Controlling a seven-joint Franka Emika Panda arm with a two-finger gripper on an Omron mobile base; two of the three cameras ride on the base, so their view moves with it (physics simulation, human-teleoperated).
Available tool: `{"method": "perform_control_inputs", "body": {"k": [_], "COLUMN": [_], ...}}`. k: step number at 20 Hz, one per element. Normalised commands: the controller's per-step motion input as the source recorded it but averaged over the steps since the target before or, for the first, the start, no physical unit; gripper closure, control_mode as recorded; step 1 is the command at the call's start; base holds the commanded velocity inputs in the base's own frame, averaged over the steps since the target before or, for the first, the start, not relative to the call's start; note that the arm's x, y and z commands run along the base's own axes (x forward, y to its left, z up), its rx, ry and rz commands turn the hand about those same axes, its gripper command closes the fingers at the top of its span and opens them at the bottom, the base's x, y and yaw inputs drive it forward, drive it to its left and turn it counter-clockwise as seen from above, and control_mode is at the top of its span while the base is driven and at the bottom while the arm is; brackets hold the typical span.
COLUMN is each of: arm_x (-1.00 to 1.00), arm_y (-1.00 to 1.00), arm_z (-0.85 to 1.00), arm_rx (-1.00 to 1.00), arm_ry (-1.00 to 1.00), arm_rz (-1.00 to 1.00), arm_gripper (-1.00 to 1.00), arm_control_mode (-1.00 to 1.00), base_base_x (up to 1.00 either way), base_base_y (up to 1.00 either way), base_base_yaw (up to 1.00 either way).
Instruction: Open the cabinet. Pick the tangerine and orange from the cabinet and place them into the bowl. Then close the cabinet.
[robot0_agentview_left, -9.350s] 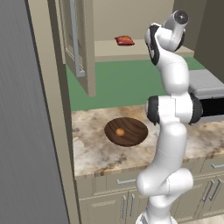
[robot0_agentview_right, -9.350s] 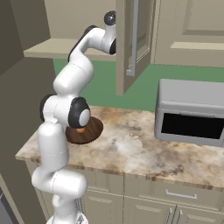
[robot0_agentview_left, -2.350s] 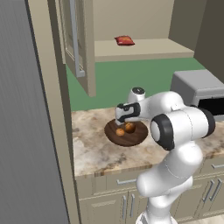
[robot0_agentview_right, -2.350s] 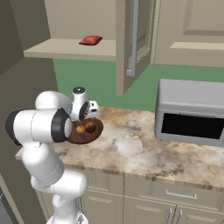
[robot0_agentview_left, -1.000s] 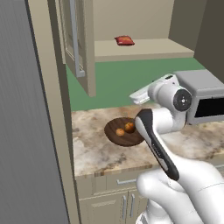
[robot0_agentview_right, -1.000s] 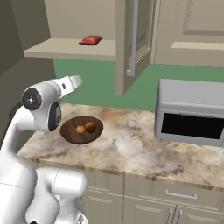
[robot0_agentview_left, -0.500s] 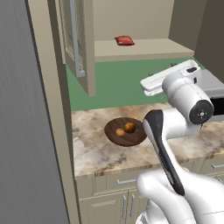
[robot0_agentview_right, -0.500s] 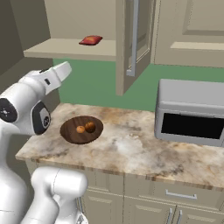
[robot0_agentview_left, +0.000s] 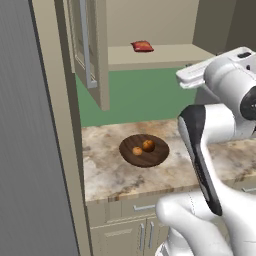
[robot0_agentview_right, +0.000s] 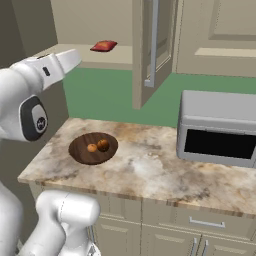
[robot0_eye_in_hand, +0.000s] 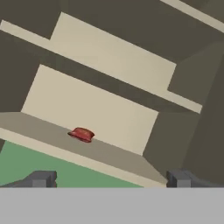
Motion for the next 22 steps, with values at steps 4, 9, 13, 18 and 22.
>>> {"method": "perform_control_inputs", "body": {"k": [4, 9, 13, 18, 22], "arm_x": [-0.41, -0.85, -0.77, -0.51, -0.39], "arm_y": [-0.06, -0.16, -0.13, -0.07, -0.4], "arm_z": [-0.04, -0.02, 0.0, 0.11, 0.21], "arm_rx": [-0.02, 0.0, 0.0, 0.0, 0.02], "arm_ry": [0.03, 0.12, 0.2, 0.29, 0.34], "arm_rz": [0.0, 0.0, 0.0, 0.0, 0.0], "arm_gripper": [-1.0, -1.0, -1.0, -1.0, -1.0], "arm_control_mode": [-1.0, -1.0, -1.0, -1.0, -1.0], "base_base_x": [0.0, 0.0, 0.0, 0.0, 0.0], "base_base_y": [0.0, 0.0, 0.0, 0.0, 0.0], "base_base_yaw": [0.0, 0.0, 0.0, 0.0, 0.0]}}
